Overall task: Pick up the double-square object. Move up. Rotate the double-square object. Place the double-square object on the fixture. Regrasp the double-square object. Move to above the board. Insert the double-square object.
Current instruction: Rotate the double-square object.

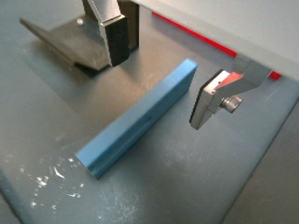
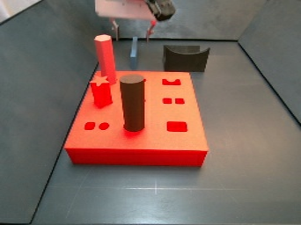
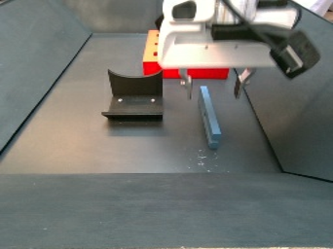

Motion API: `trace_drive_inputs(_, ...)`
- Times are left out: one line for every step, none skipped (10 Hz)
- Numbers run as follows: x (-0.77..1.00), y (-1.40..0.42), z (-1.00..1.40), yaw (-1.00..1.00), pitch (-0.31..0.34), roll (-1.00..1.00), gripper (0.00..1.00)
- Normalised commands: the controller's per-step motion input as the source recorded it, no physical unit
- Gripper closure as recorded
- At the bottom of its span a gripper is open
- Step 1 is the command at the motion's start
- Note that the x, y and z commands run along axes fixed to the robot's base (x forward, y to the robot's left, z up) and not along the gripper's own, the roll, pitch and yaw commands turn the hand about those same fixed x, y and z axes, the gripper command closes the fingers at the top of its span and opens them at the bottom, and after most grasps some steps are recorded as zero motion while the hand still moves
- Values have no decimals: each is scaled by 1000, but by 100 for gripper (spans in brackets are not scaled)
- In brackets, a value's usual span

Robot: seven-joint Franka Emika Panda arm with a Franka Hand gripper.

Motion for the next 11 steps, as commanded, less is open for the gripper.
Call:
trace_drive_inputs(43, 6, -1000, -12, -37, -64, 0)
trace_drive_inputs(47, 6, -928, -6, -35, -73, 0)
trace_drive_inputs(50, 6, -750, 4, -34, -89, 0)
trace_drive_inputs(45, 7, -623, 7, -37, -97, 0)
trace_drive_inputs(42, 8, -459, 12, -47, -107, 0)
trace_drive_inputs(41, 7, -379, 15, -48, -113, 0)
trace_drive_inputs(43, 9, -226, 17, -50, -122, 0)
trace_drive_inputs(26, 7, -168, 15, -39, -127, 0)
trace_drive_inputs(26, 7, -168, 15, -39, -127, 0)
trace_drive_inputs(14, 5, -168, 12, -32, -128, 0)
trace_drive_inputs(17, 6, -167, 12, -32, -127, 0)
